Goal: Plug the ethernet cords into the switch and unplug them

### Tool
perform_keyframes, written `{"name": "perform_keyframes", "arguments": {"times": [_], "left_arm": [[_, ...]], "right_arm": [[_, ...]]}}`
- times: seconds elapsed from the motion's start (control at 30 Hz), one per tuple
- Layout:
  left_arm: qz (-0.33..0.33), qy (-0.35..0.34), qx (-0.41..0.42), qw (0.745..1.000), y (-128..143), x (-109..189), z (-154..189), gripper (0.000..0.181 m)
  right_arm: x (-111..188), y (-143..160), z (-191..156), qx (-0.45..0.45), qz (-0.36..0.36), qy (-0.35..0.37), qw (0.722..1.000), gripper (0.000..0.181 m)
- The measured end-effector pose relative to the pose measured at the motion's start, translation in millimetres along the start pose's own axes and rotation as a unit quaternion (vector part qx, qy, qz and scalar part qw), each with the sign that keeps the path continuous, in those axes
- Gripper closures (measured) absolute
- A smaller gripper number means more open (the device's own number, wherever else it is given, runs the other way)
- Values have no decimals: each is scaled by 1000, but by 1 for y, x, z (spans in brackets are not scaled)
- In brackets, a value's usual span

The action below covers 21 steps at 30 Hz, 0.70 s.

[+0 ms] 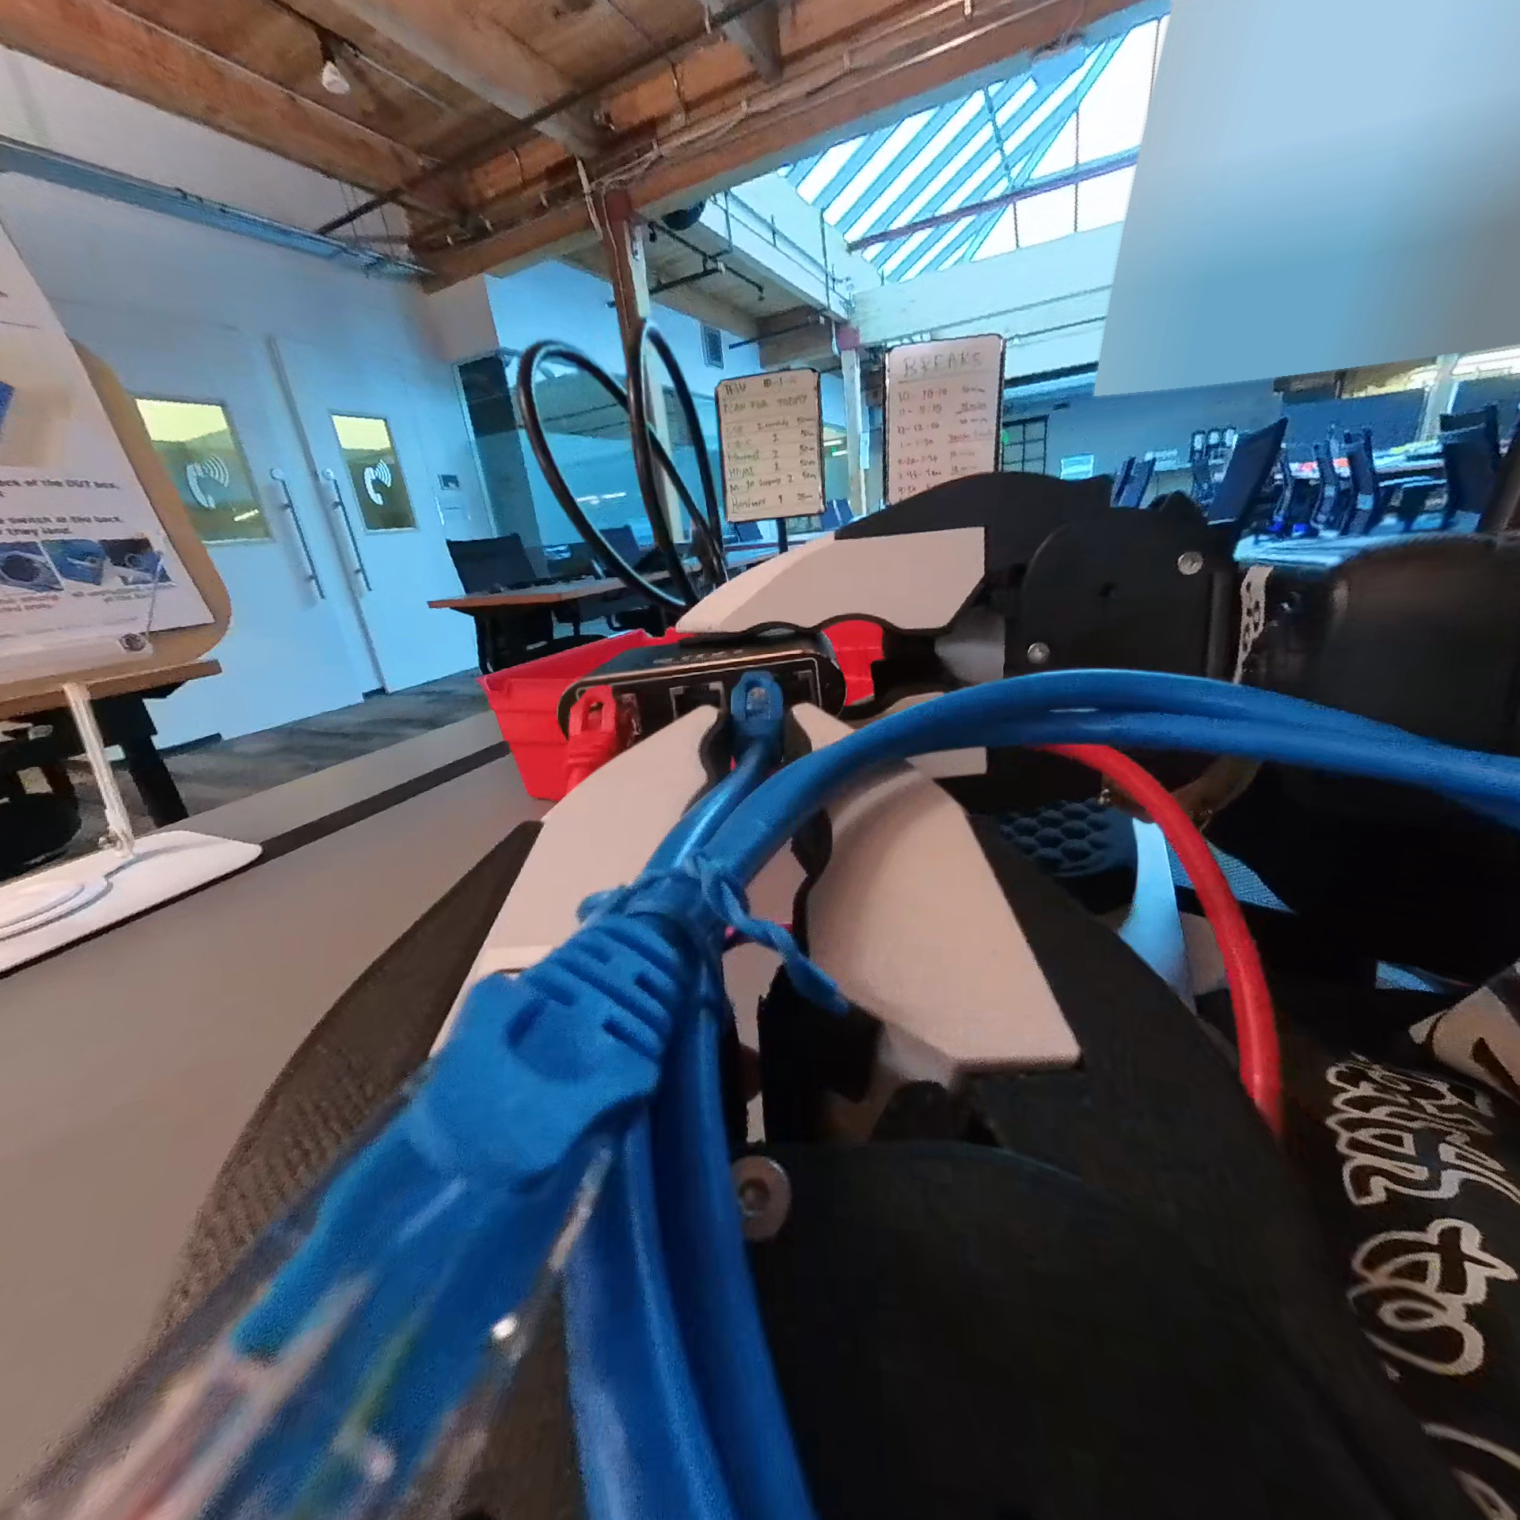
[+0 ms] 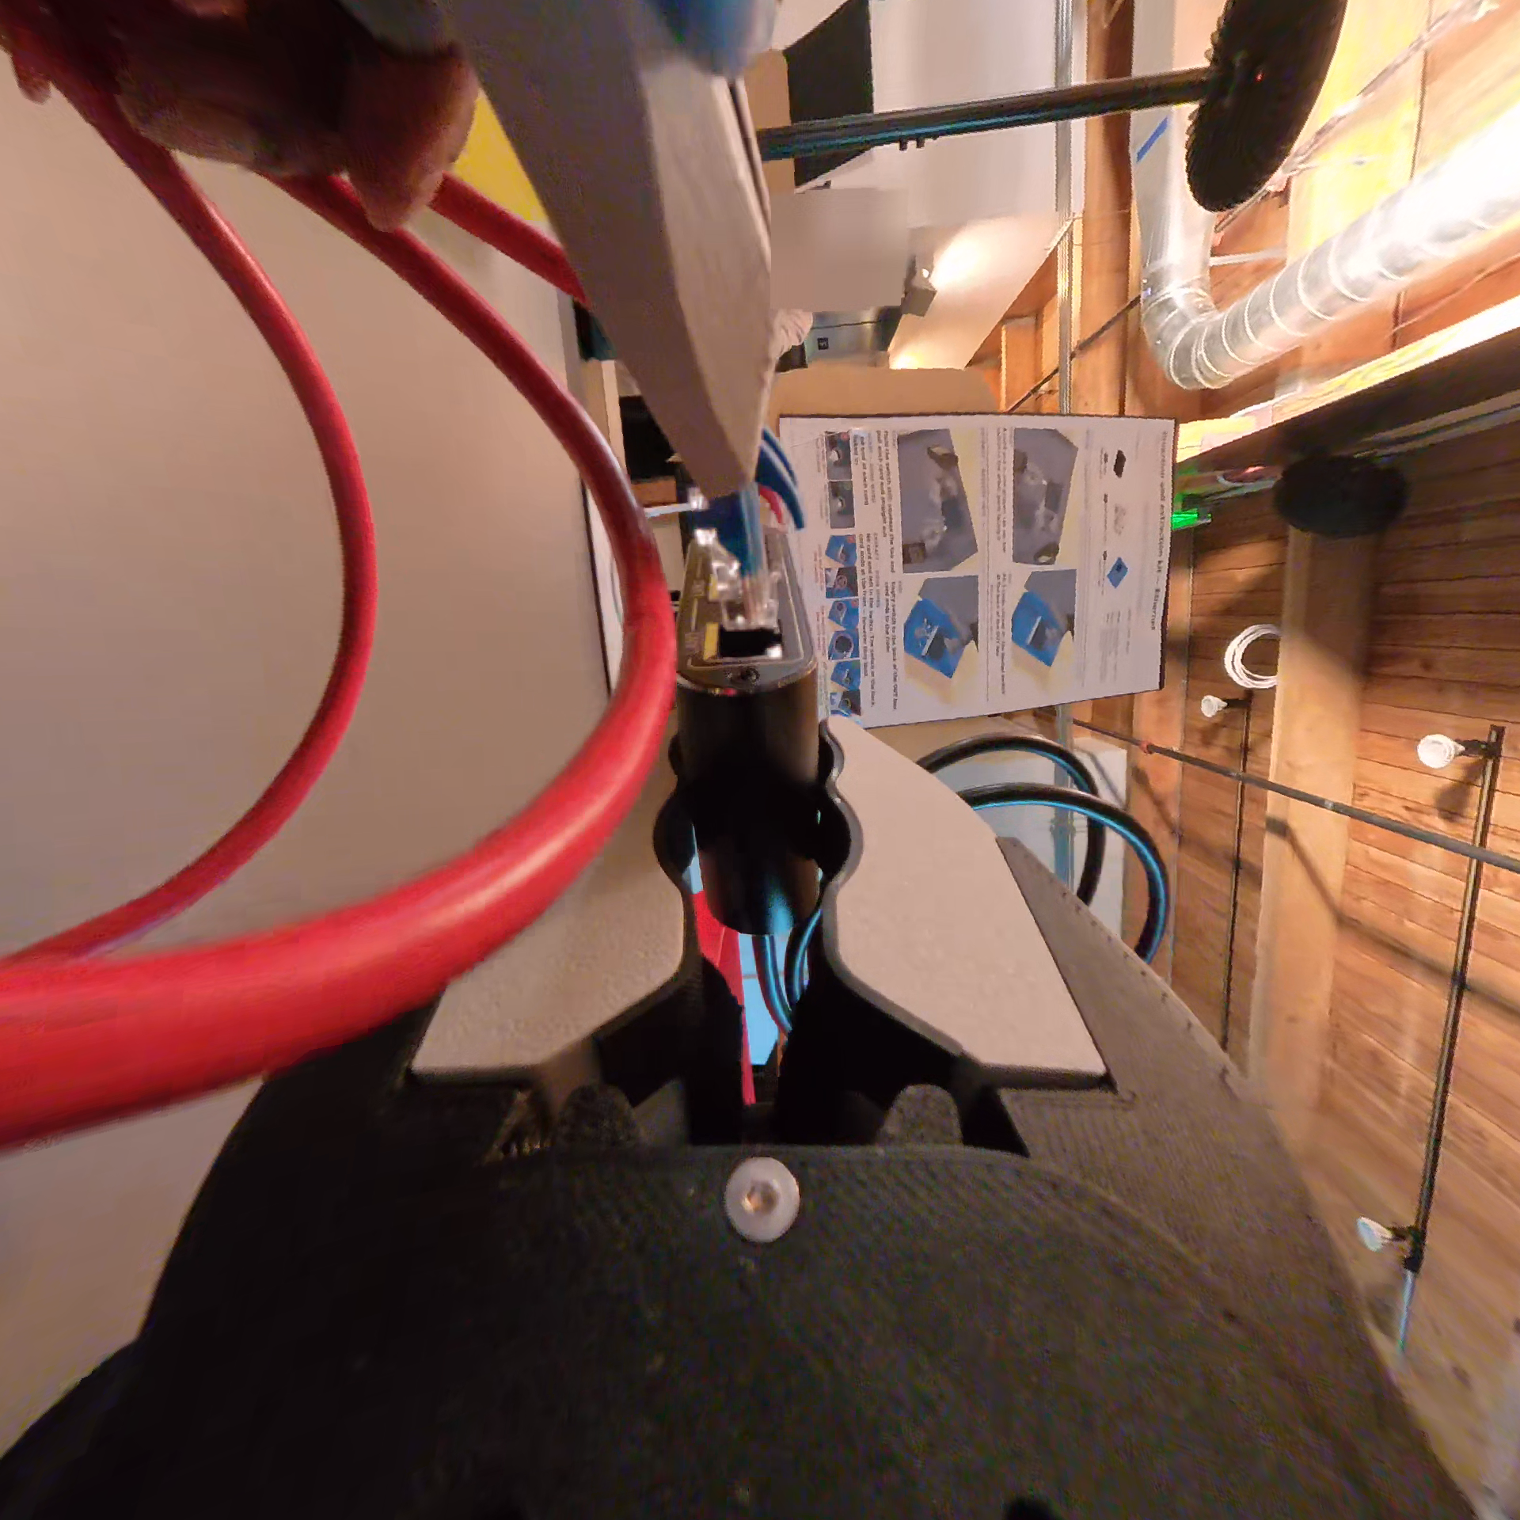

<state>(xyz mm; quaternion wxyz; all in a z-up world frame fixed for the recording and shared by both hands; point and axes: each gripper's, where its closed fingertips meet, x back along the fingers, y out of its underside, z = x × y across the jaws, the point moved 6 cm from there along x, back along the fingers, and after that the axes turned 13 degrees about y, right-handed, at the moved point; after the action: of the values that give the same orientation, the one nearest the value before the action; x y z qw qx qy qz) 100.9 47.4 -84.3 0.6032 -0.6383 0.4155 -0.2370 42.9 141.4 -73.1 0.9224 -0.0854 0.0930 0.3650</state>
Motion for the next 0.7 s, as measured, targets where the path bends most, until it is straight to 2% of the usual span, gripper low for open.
{"name": "perform_keyframes", "arguments": {"times": [0.07, 0.5, 0.7], "left_arm": [[13, 9, 8, 1000, -1, -1, 2, 169], [-1, 25, 18, 1000, 5, -2, 5, 169], [4, 21, -6, 1000, 4, -3, 10, 169]], "right_arm": [[0, -1, 0, -6, -1, 0, 1000, 157], [4, -4, -6, 13, 7, 15, 1000, 162], [8, -9, -5, 32, 26, 26, 999, 157]]}}
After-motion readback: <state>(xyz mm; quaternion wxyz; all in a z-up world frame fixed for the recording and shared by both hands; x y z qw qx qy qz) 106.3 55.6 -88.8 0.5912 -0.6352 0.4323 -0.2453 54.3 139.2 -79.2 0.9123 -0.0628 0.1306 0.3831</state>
